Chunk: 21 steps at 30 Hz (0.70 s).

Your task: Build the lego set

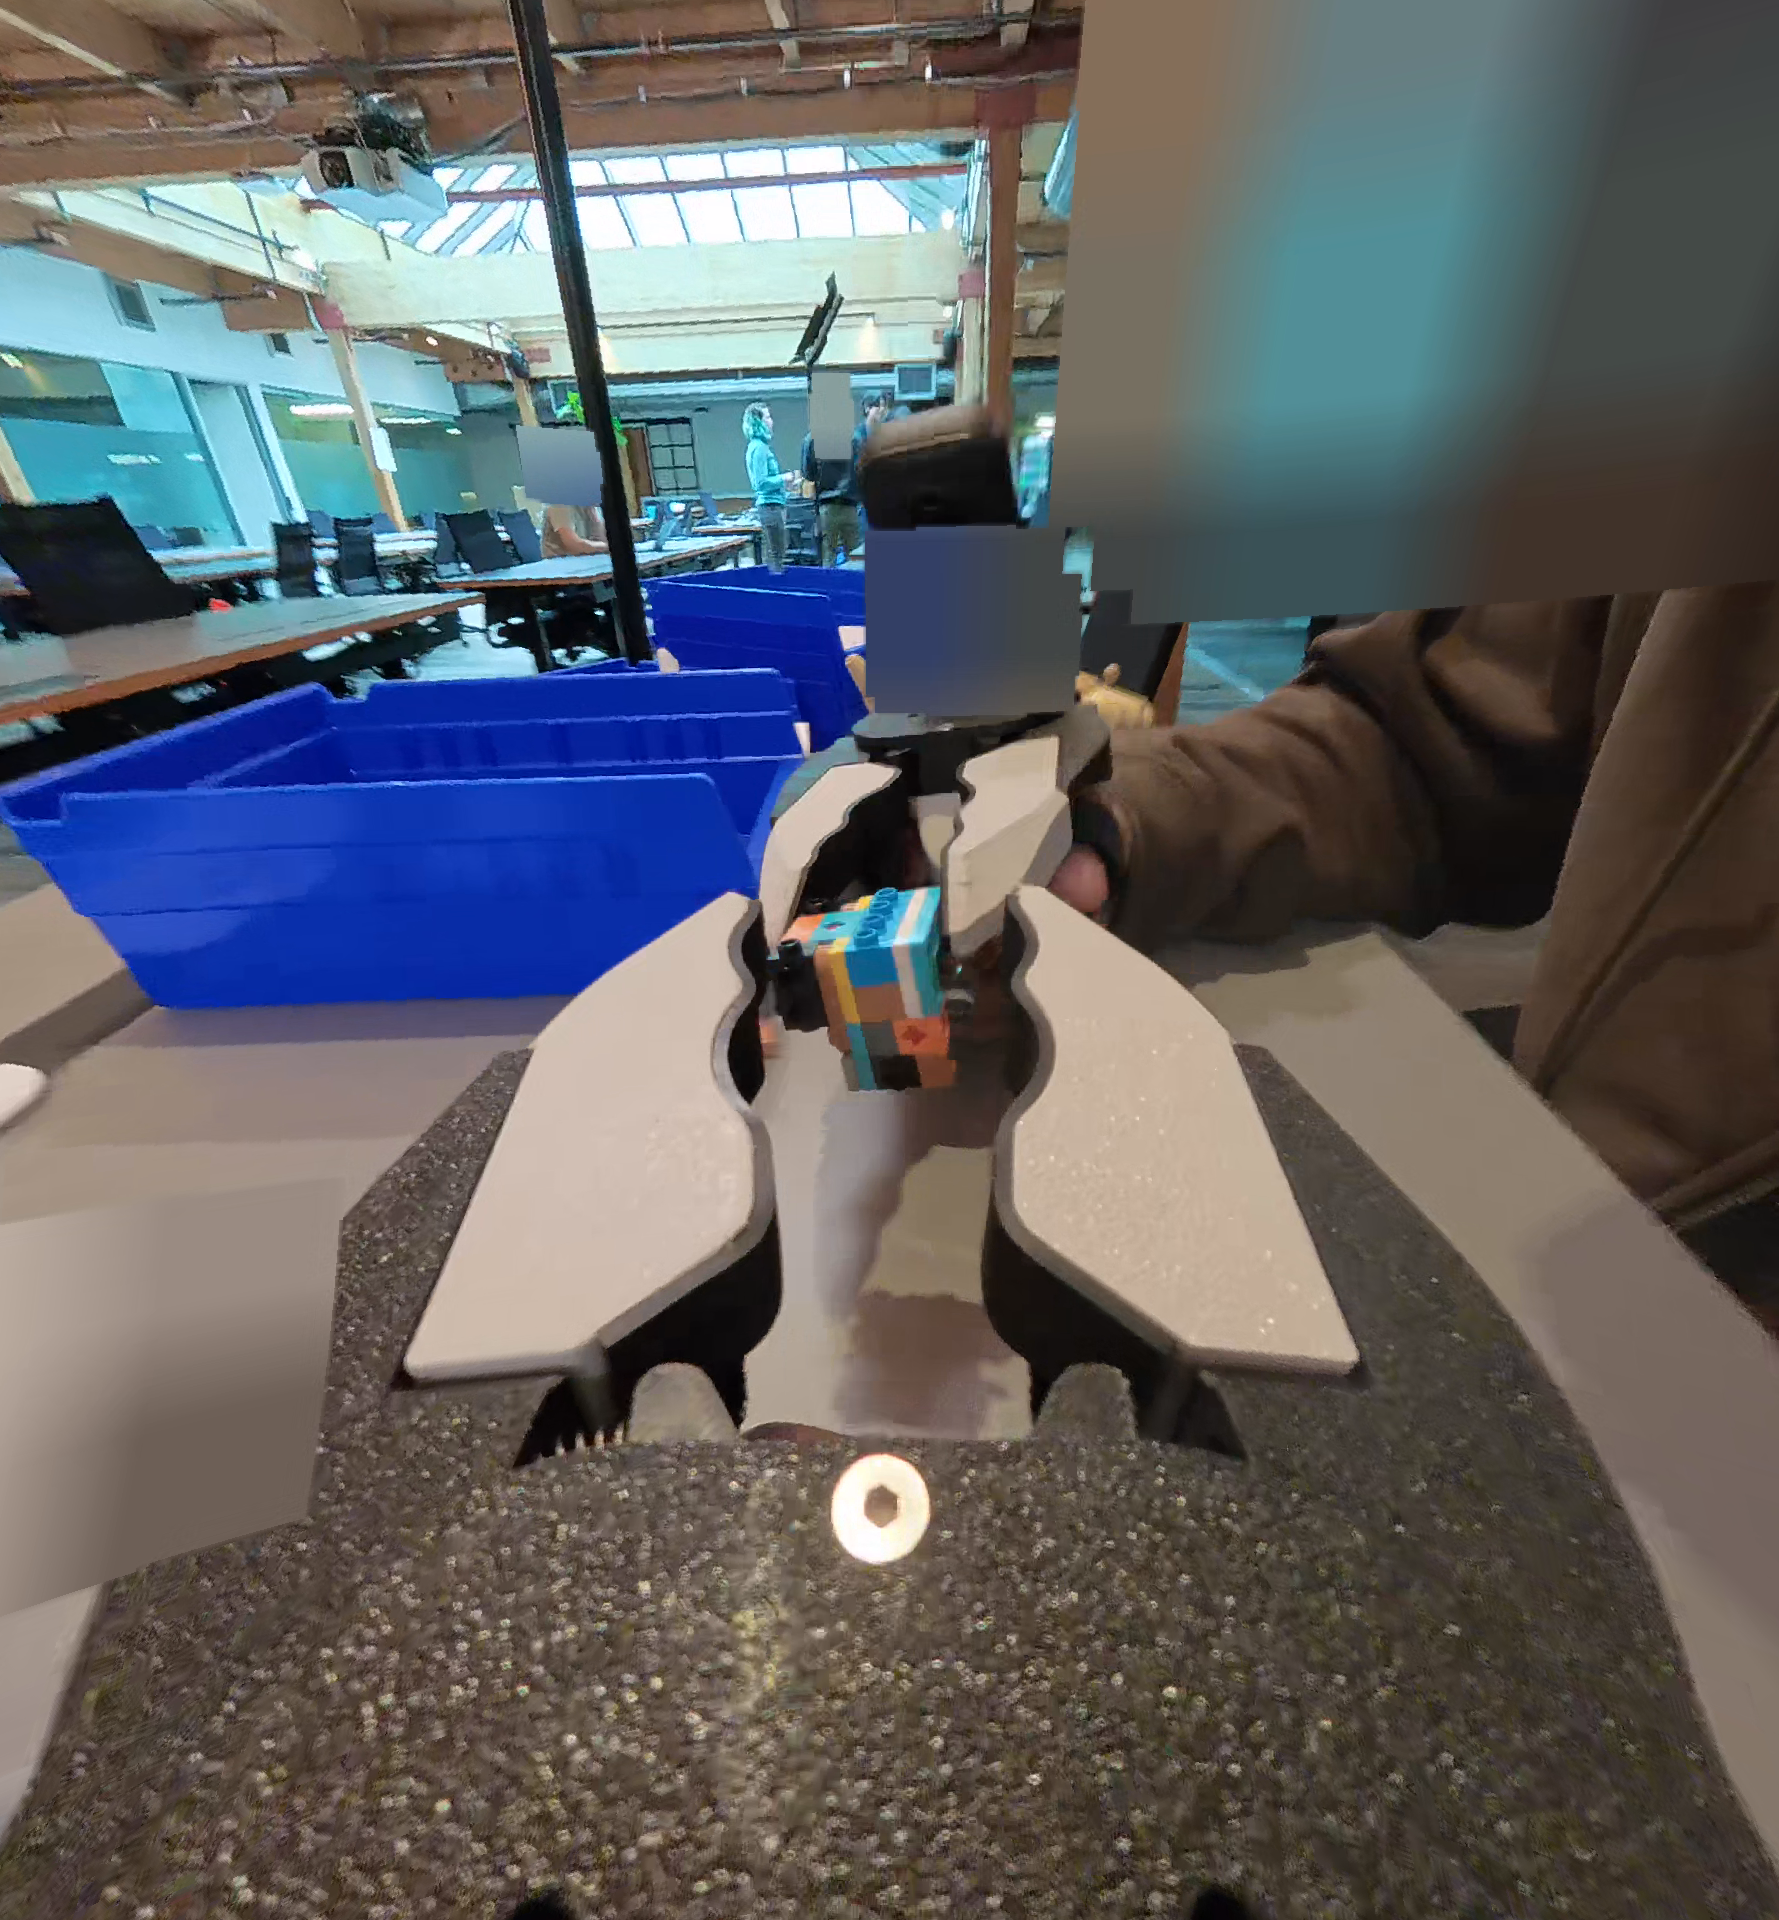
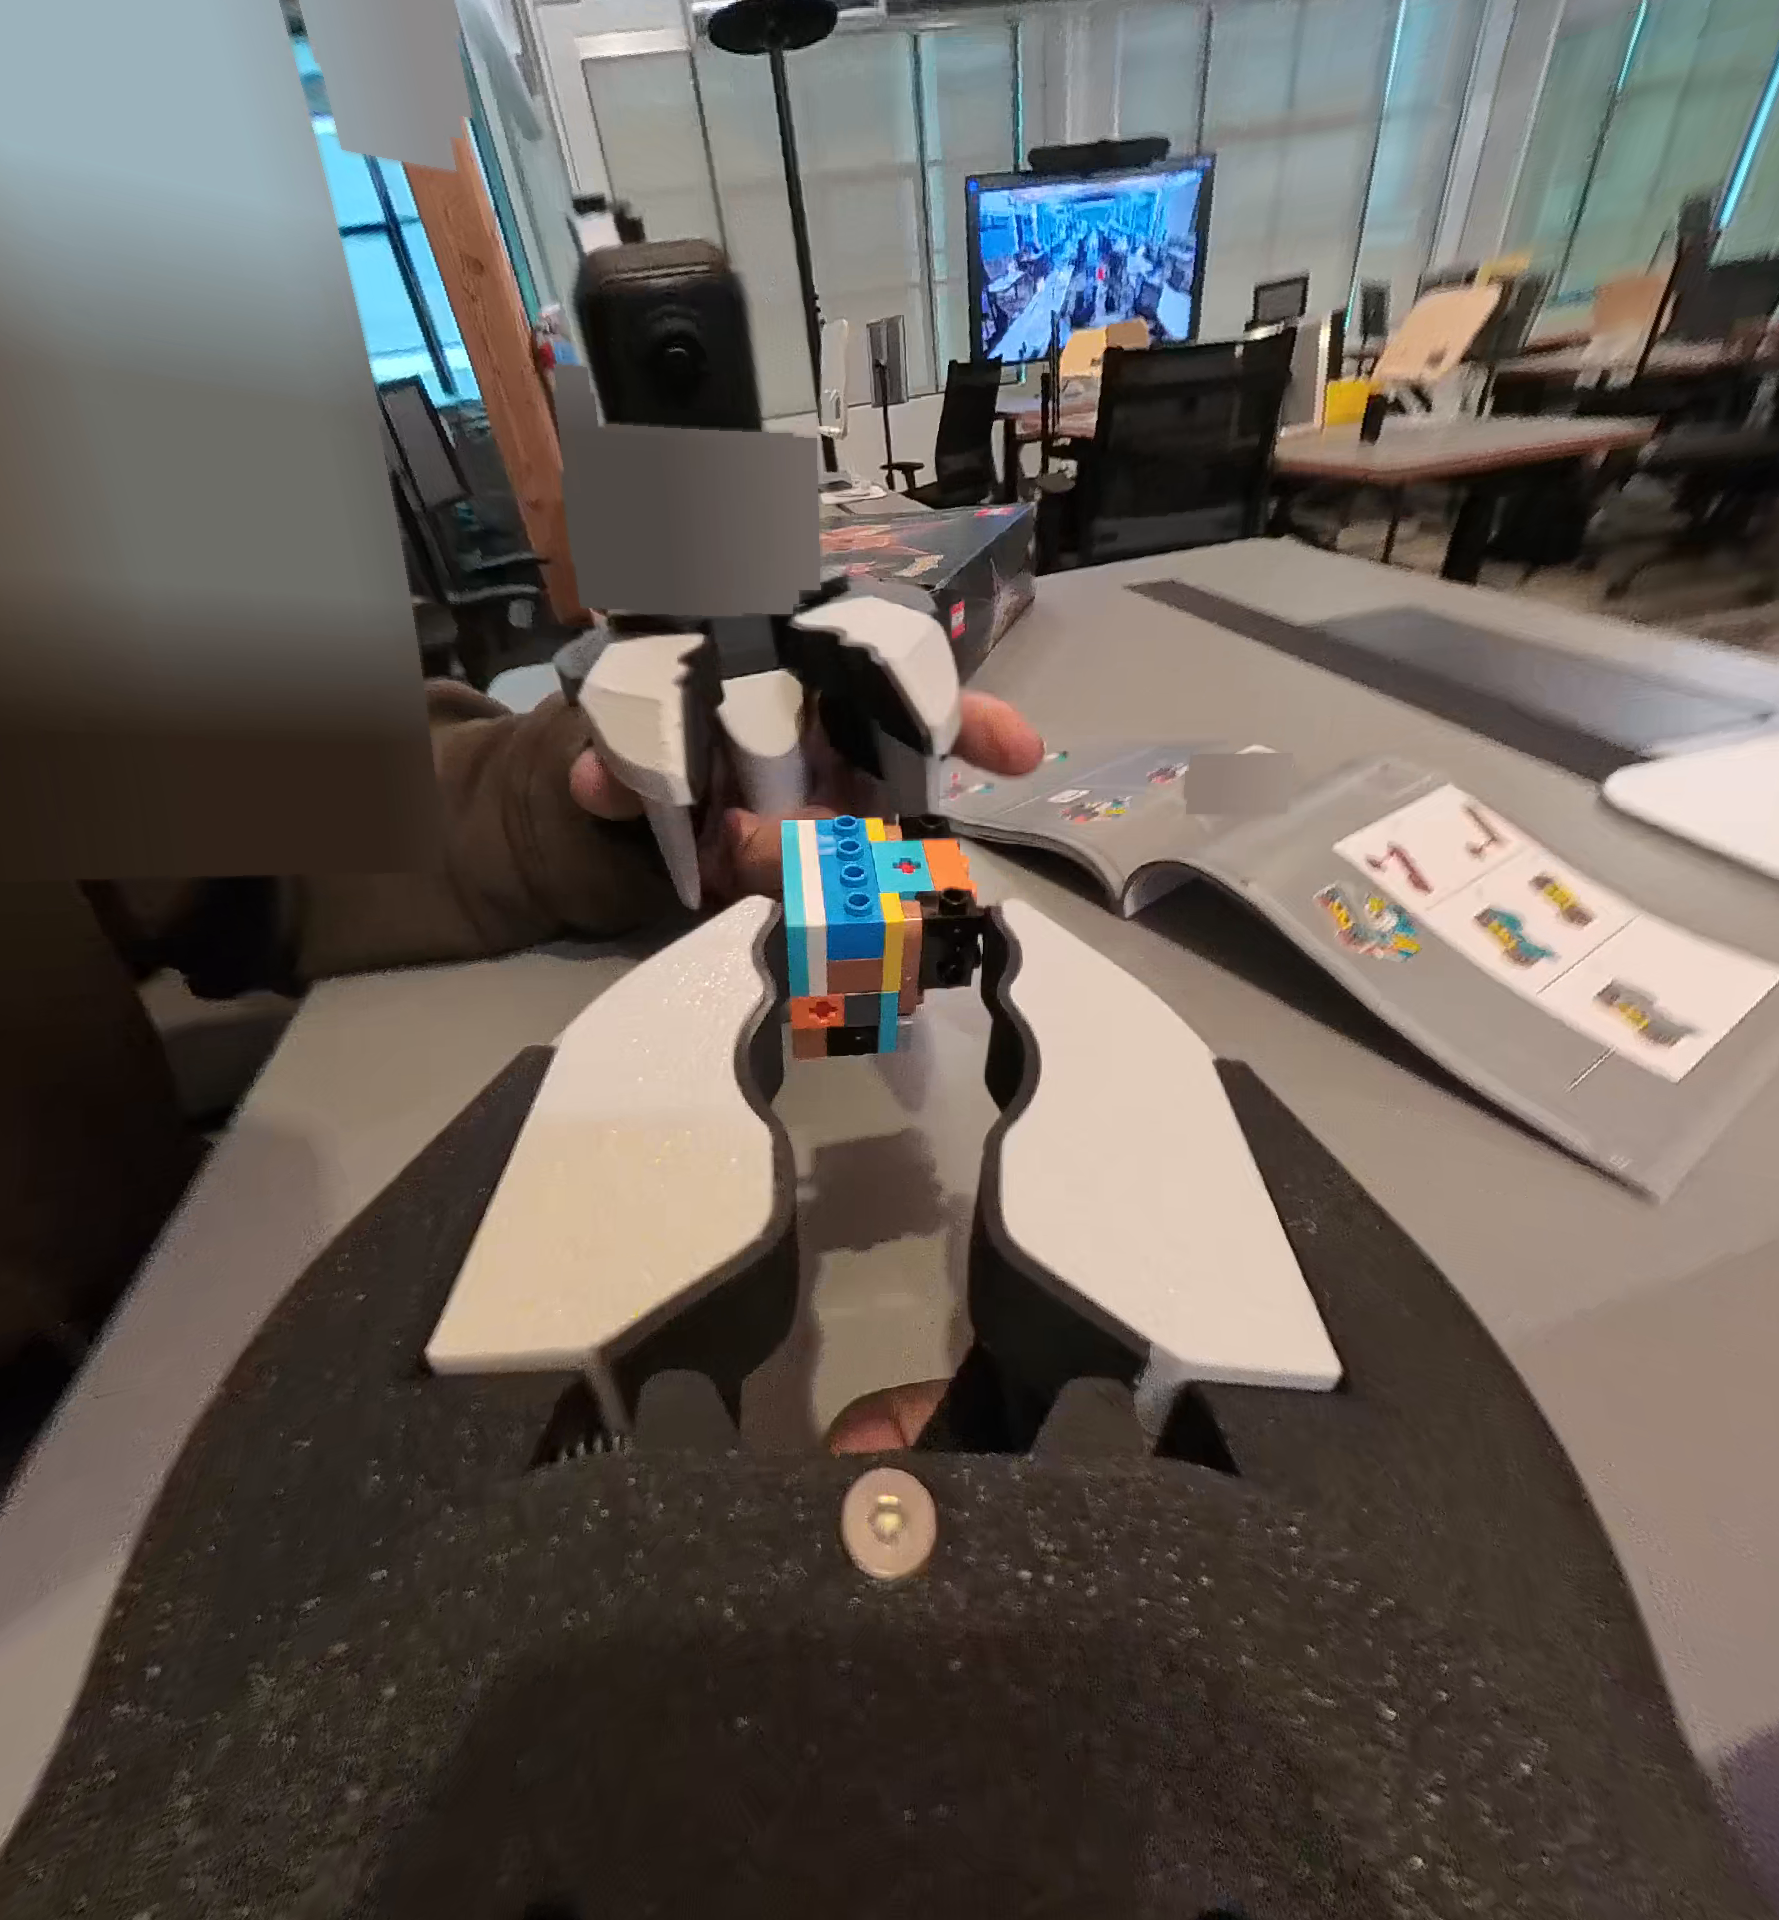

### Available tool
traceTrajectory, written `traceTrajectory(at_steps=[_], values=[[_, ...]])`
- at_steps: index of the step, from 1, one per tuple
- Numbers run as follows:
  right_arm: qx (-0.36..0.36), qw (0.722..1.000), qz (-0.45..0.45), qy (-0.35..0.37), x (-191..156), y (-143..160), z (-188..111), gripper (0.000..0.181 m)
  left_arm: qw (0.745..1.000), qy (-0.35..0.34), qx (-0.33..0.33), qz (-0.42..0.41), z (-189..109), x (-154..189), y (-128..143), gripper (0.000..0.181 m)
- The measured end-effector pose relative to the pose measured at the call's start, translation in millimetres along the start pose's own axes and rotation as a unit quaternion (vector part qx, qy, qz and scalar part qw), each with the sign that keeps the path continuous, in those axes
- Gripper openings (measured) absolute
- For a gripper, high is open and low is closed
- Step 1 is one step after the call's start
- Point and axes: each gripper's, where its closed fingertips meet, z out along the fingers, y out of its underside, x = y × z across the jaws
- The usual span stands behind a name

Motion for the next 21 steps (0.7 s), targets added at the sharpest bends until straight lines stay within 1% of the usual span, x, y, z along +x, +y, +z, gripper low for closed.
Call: traceTrajectory(at_steps=[4, 7, 11, 16, 18, 21], values=[[-0.011, 0.995, 0.101, -0.021, 4.2, 4.6, 0.7, 0.035, 0.991, -0.025, -0.050, 0.121, -1.1, -0.3, 12.2, 0.050], [-0.021, 0.985, 0.165, -0.044, 2.2, 9.9, 3.2, 0.035, 0.982, -0.029, -0.061, 0.177, 2.1, 3.6, 17.8, 0.052], [-0.022, 0.971, 0.225, -0.075, -3.0, 11.7, 4.6, 0.035, 0.965, -0.021, -0.089, 0.247, 5.8, 11.3, 29.8, 0.054], [-0.024, 0.959, 0.265, -0.101, -8.2, 12.4, 5.5, 0.035, 0.948, -0.031, -0.093, 0.302, 9.3, 13.3, 32.5, 0.052], [-0.026, 0.955, 0.274, -0.112, -11.7, 13.1, 6.4, 0.035, 0.945, -0.034, -0.098, 0.312, 10.5, 13.5, 34.8, 0.042], [-0.025, 0.953, 0.278, -0.114, -12.4, 13.3, 6.8, 0.035, 0.943, -0.040, -0.100, 0.315, 11.5, 12.9, 37.0, 0.040]])
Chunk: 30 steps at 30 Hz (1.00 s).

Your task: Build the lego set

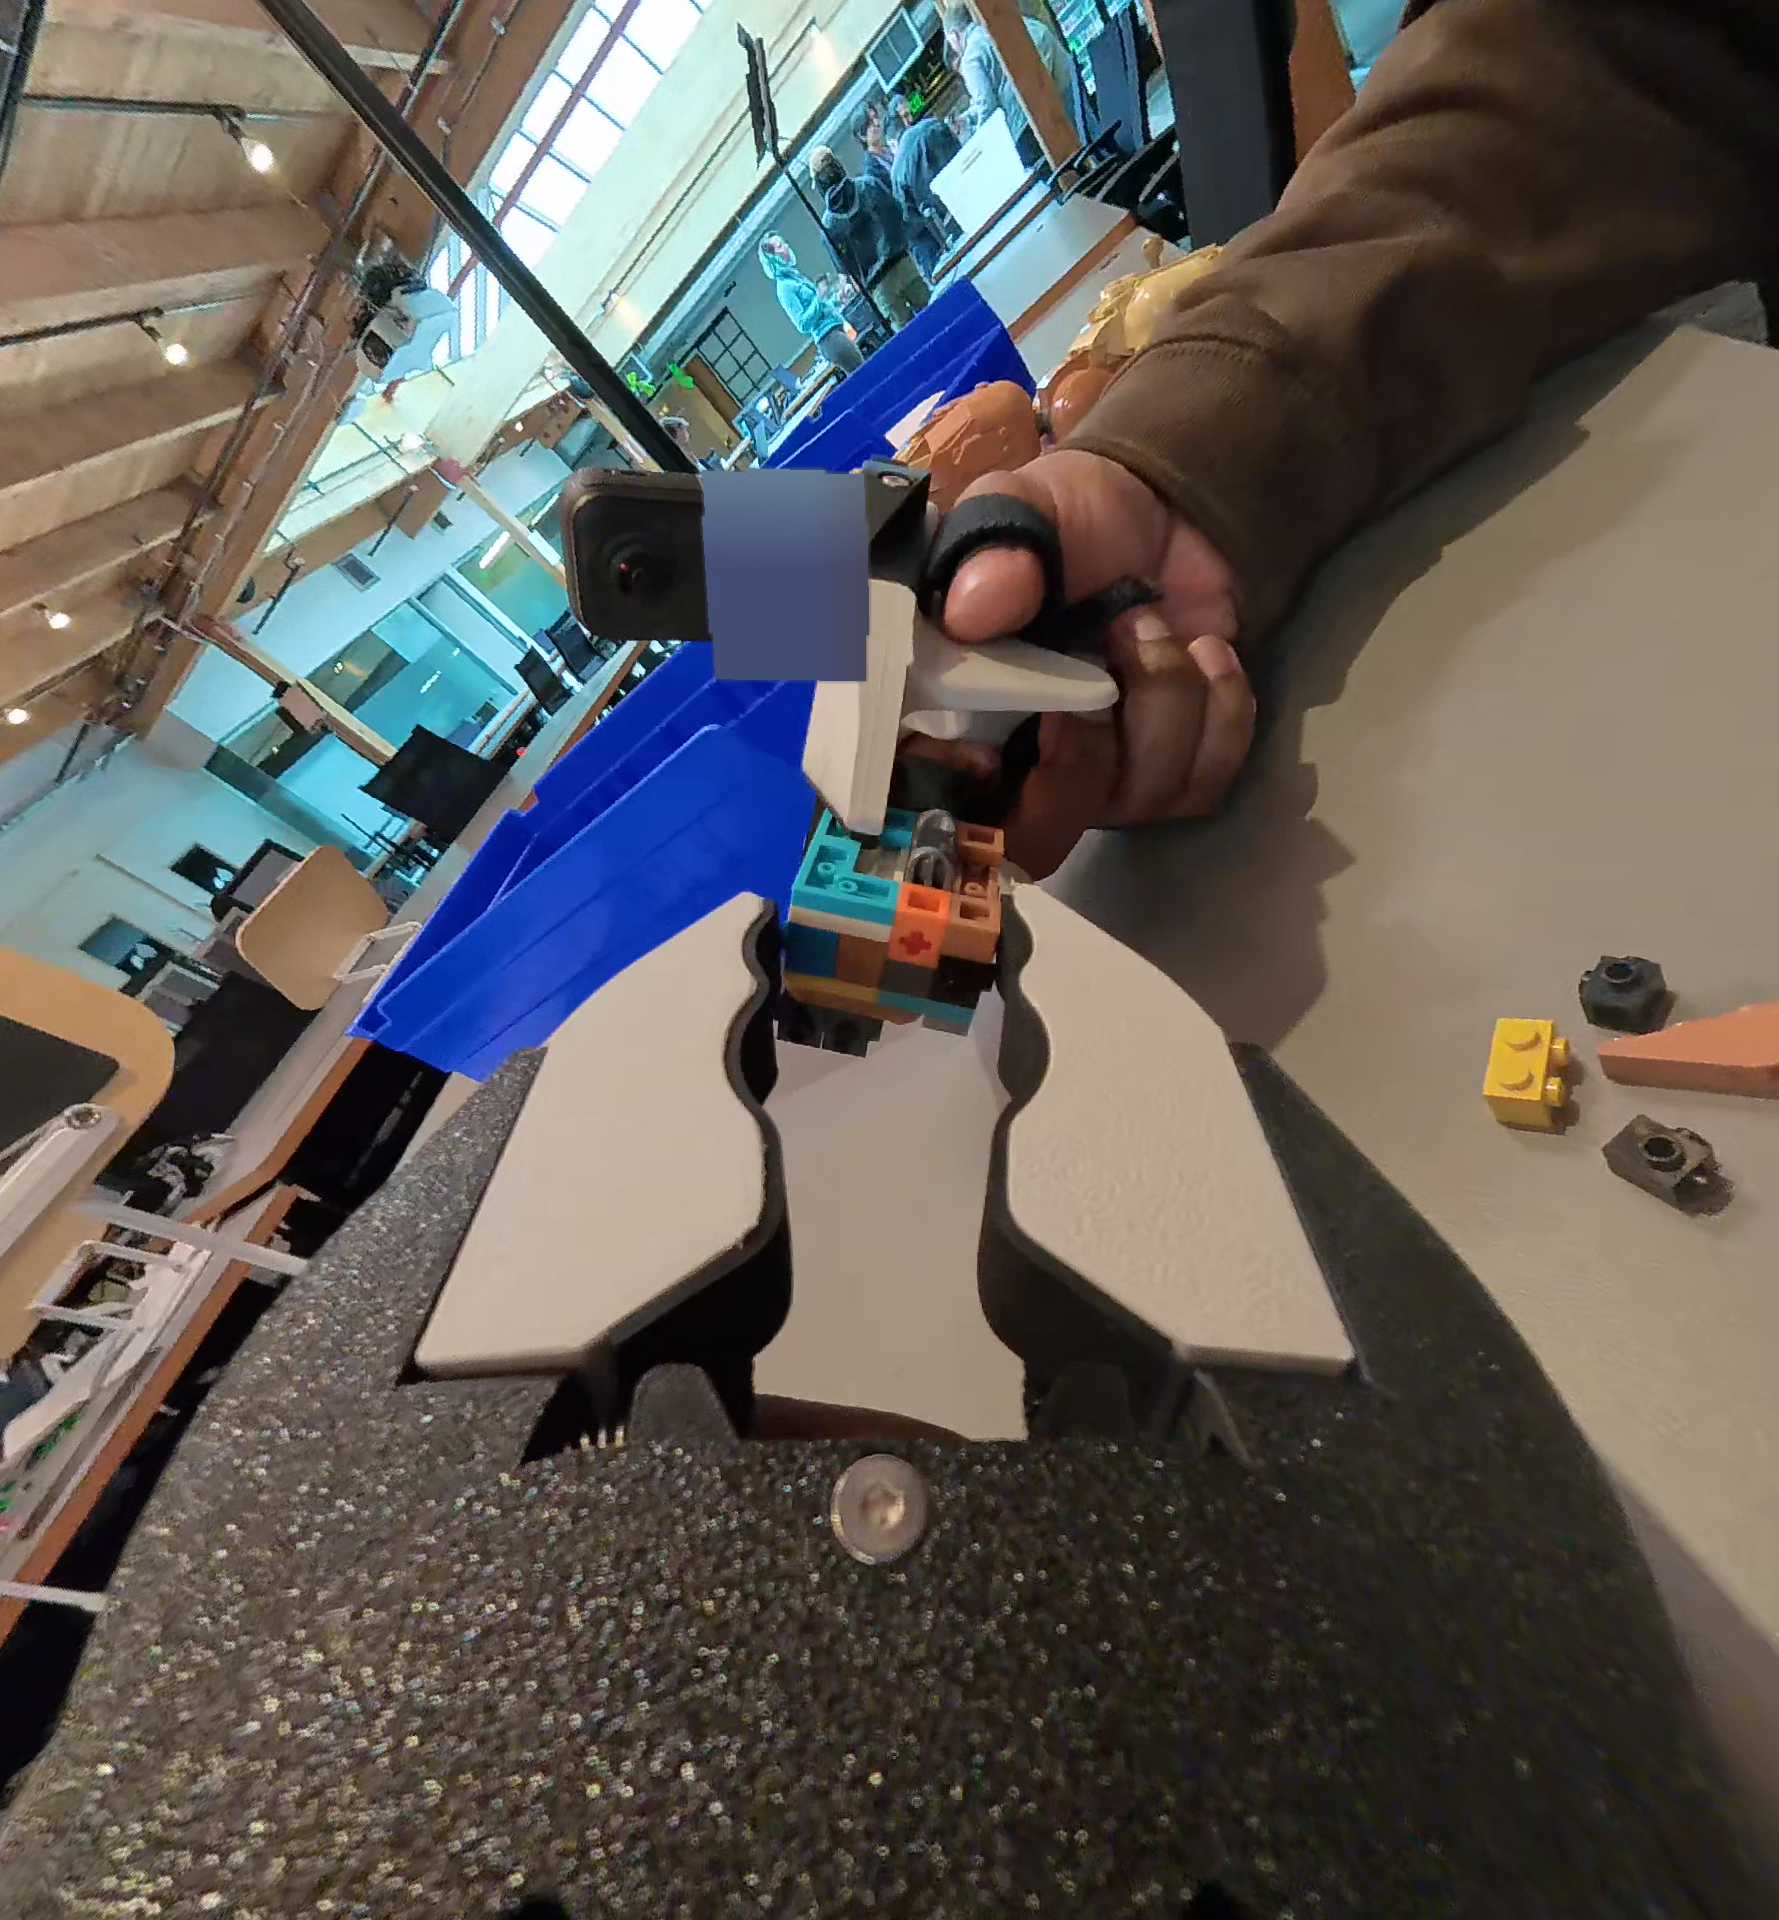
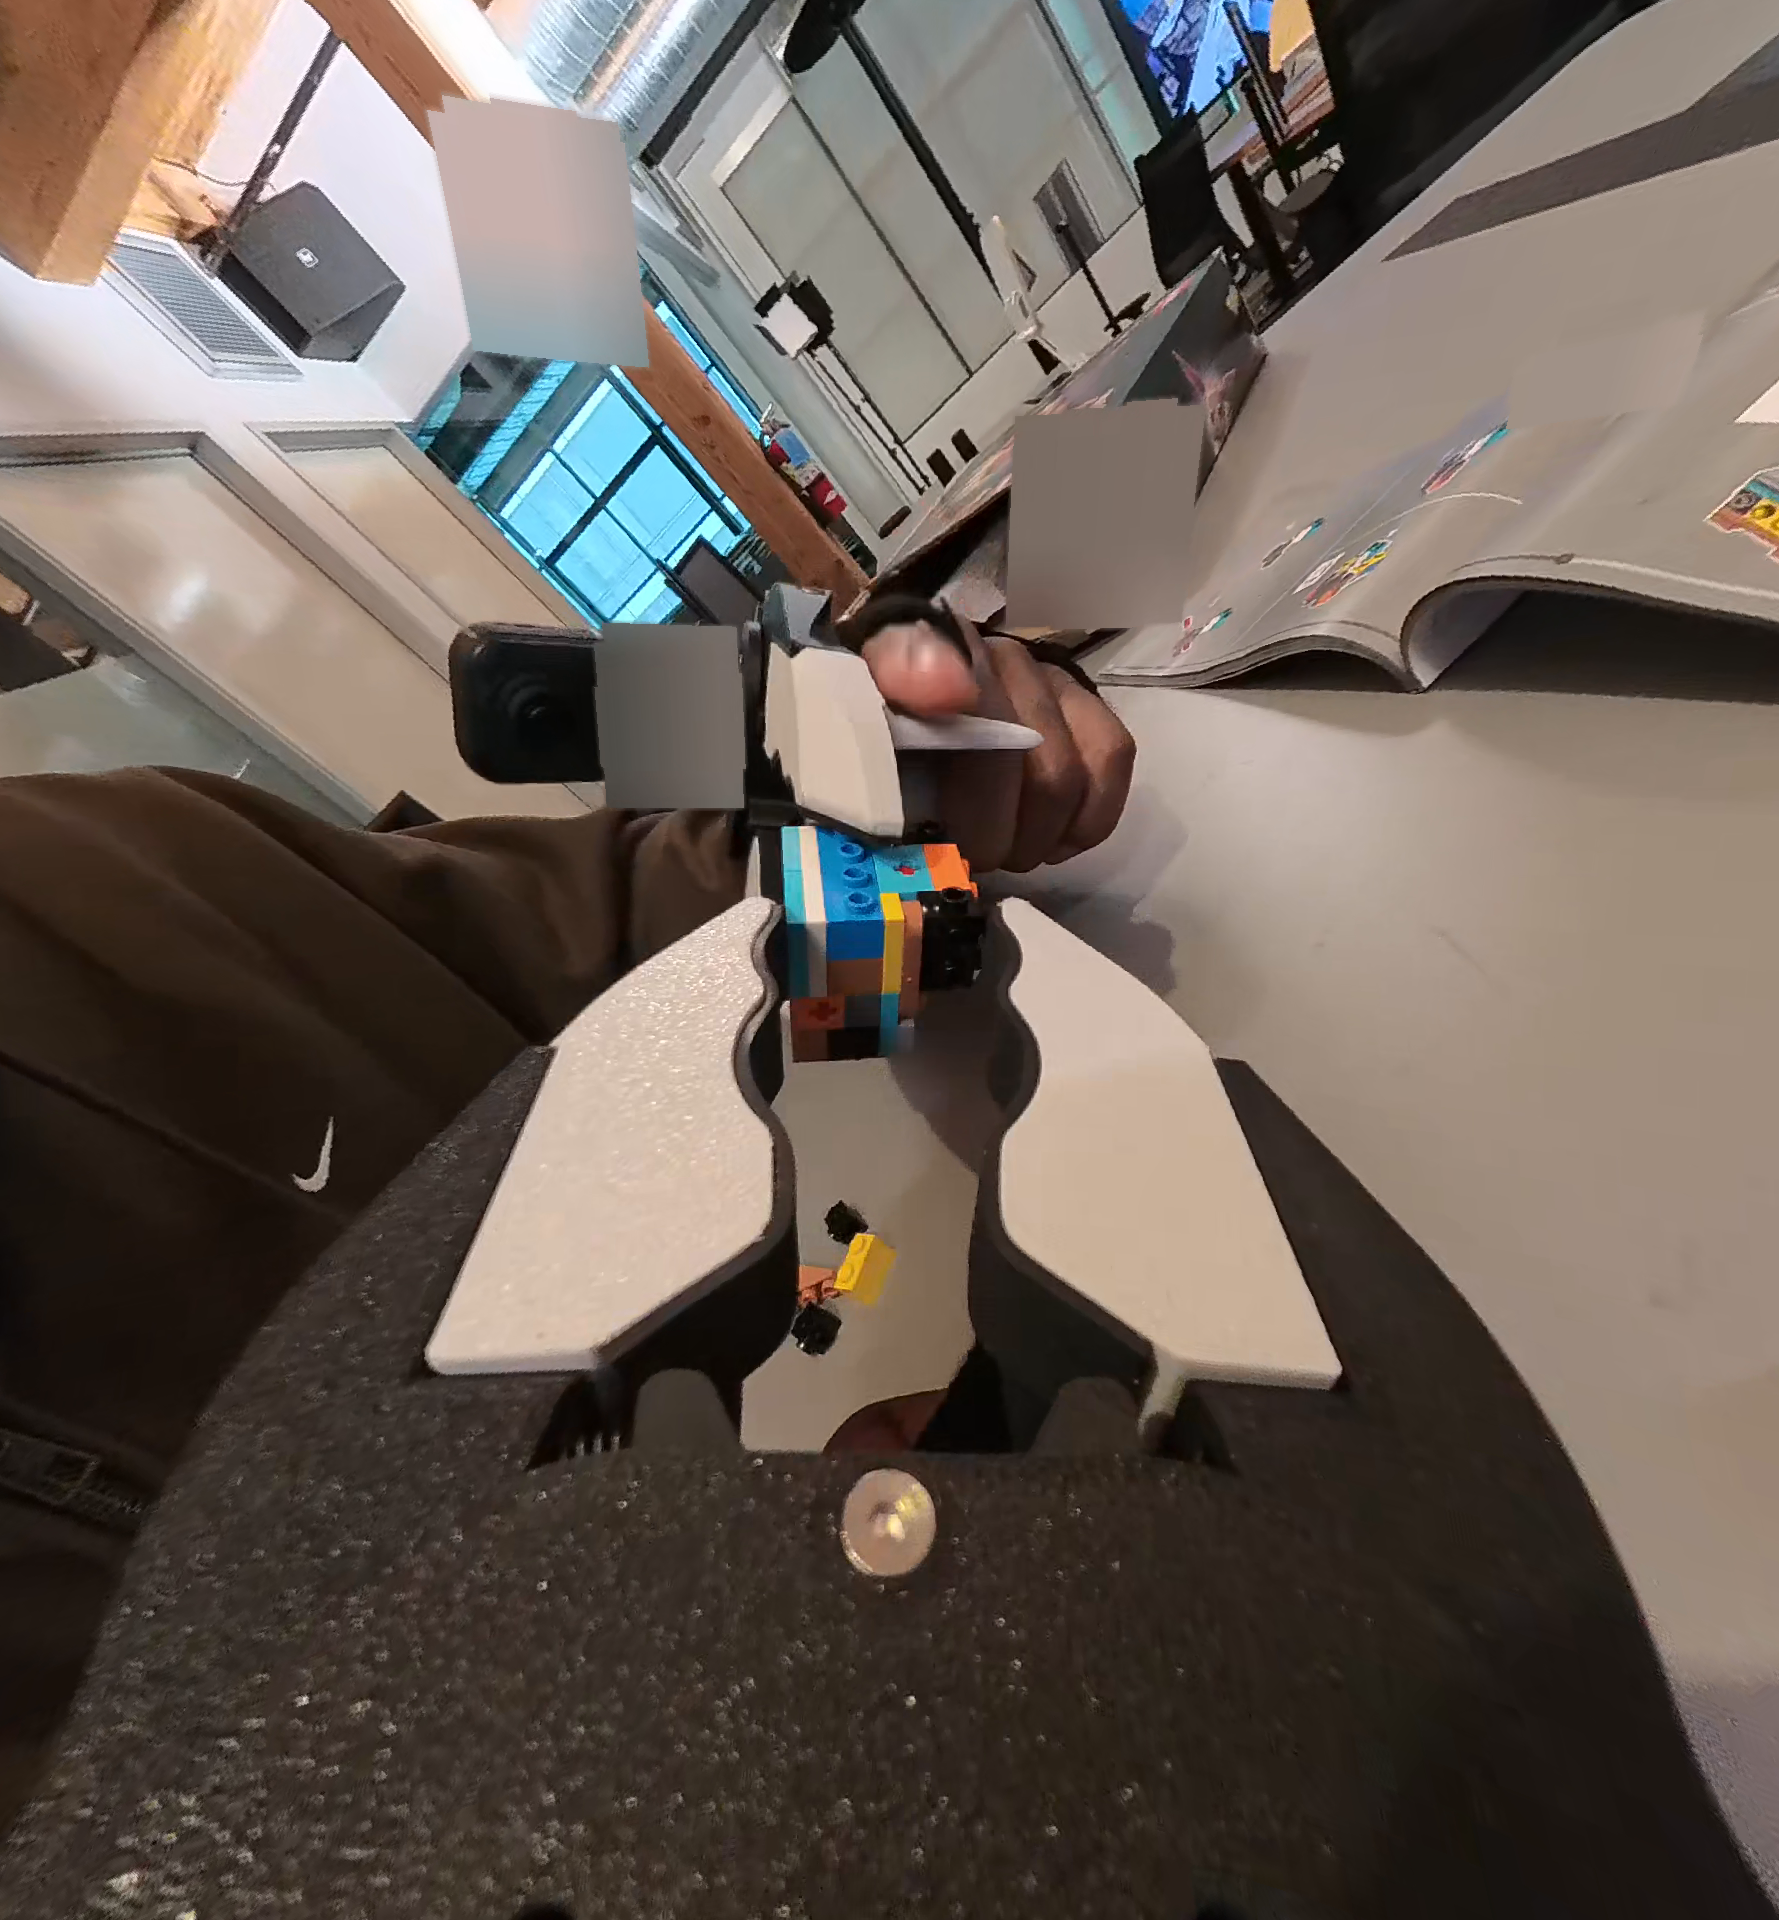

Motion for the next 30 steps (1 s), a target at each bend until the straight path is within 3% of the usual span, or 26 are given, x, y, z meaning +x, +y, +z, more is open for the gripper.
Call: traceTrajectory(at_steps=[5, 11, 19, 30], values=[[0.003, 0.999, -0.028, 0.020, 4.8, -4.0, -2.4, 0.041, 0.994, 0.021, -0.008, -0.108, -0.1, -4.0, 6.6, 0.040], [-0.004, 0.983, -0.164, 0.082, 9.7, -10.4, -9.2, 0.049, 0.965, 0.046, -0.016, -0.257, -0.5, -9.9, 19.6, 0.040], [-0.047, 0.938, -0.317, 0.135, 10.4, 2.7, -2.0, 0.046, 0.945, 0.079, -0.004, -0.317, -0.5, -5.8, 15.3, 0.040], [-0.051, 0.932, -0.338, 0.123, 7.3, 6.2, -2.1, 0.035, 0.936, 0.098, 0.006, -0.337, -1.7, -2.8, 11.5, 0.040]])
